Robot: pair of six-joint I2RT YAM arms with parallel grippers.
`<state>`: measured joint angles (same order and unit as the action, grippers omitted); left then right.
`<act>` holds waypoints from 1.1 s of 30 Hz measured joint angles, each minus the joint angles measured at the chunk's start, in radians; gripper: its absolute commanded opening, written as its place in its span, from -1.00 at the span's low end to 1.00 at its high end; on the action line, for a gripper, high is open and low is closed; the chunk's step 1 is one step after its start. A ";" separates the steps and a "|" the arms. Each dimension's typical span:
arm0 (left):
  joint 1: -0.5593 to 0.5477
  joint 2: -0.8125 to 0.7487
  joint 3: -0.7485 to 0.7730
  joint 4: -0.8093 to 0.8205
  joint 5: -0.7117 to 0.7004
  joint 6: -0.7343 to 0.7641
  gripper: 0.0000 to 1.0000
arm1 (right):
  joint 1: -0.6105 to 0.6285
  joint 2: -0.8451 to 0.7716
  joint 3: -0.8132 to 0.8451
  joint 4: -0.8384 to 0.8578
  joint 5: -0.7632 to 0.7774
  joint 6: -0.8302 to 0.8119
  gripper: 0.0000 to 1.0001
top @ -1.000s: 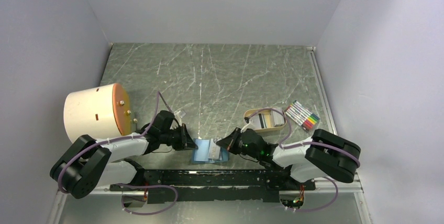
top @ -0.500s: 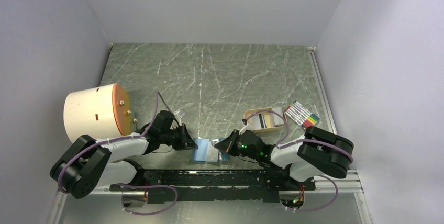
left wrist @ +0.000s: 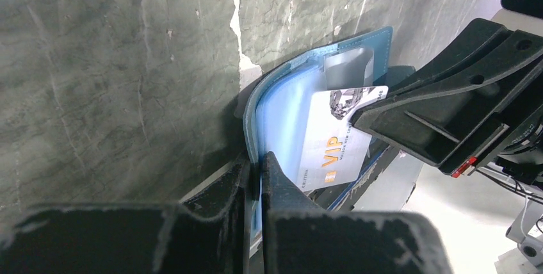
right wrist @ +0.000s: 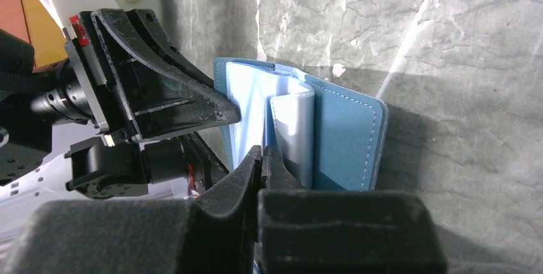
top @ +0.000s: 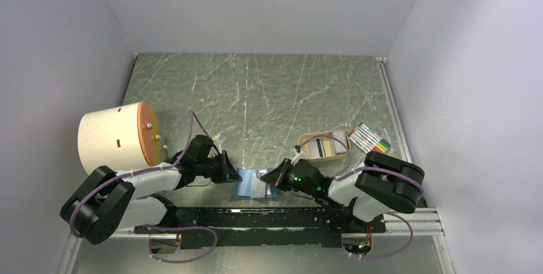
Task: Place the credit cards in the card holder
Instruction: Insert the credit card into the card holder.
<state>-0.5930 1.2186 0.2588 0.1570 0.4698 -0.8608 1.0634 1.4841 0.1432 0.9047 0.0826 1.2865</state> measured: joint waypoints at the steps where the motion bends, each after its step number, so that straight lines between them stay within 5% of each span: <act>1: 0.000 0.000 0.000 0.000 0.000 0.000 -0.82 | 0.000 0.004 0.000 0.010 0.001 0.000 -1.00; 21: 0.000 0.006 0.000 0.005 -0.007 0.011 -0.82 | -0.009 0.069 -0.044 0.199 -0.004 -0.003 -1.00; 33: 0.000 0.006 0.000 0.005 -0.014 0.015 -0.82 | -0.024 0.022 -0.041 0.154 0.014 0.000 -1.00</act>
<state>-0.5930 1.2247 0.2584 0.1619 0.4561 -0.8455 1.0397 1.5059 0.1020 1.0584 0.0967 1.2869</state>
